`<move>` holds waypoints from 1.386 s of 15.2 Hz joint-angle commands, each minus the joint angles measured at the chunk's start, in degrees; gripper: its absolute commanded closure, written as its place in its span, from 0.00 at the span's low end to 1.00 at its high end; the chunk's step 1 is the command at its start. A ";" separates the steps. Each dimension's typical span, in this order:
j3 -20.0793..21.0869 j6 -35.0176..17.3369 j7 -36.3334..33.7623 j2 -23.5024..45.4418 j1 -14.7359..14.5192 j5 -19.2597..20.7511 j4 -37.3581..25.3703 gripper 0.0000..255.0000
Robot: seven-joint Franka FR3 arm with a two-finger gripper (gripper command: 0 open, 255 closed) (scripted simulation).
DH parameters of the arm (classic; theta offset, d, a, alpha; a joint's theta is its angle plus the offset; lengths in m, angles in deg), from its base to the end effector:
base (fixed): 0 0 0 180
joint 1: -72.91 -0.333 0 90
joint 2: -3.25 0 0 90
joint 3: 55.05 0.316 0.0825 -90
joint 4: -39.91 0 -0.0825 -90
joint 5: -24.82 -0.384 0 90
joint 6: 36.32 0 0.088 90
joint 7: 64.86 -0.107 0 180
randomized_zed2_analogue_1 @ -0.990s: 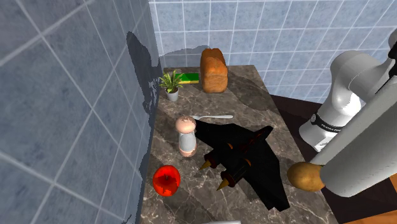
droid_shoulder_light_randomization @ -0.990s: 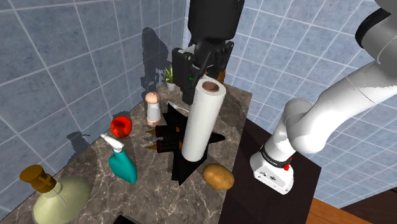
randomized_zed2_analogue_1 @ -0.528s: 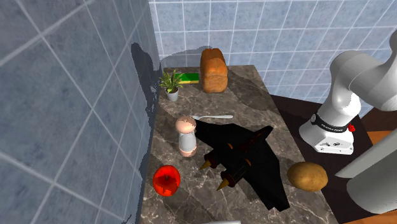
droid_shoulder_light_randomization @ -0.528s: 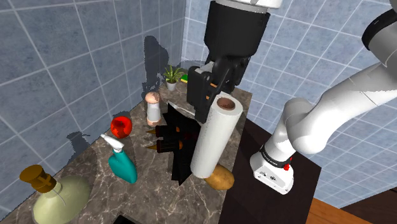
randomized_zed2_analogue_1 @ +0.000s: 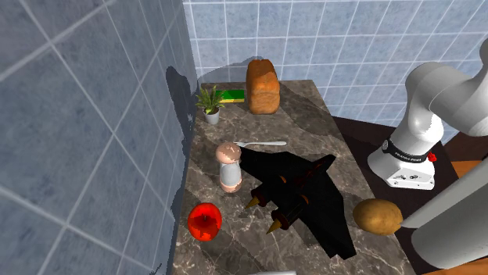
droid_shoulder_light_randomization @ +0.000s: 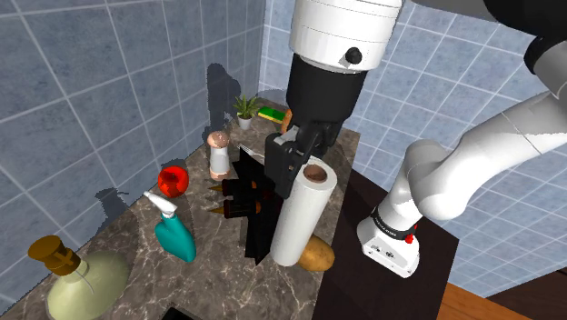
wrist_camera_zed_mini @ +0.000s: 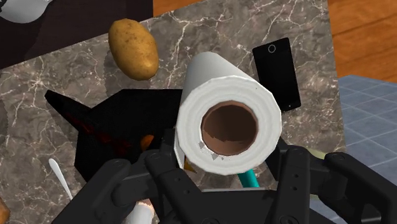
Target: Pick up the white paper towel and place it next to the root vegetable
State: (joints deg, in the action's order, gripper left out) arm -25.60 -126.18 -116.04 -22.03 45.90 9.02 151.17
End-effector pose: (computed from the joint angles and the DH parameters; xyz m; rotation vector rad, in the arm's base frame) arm 0.1752 0.4018 0.6319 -3.0880 -0.0848 0.0637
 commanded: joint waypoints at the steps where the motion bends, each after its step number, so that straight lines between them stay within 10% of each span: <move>1: 0.08 -1.58 0.35 -0.29 -0.07 -0.17 1.86 1.00; 21: 2.42 -16.56 2.11 -1.40 -1.11 -2.30 17.88 1.00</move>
State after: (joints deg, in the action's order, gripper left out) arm -23.44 -141.86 -113.91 -23.73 44.77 6.74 168.52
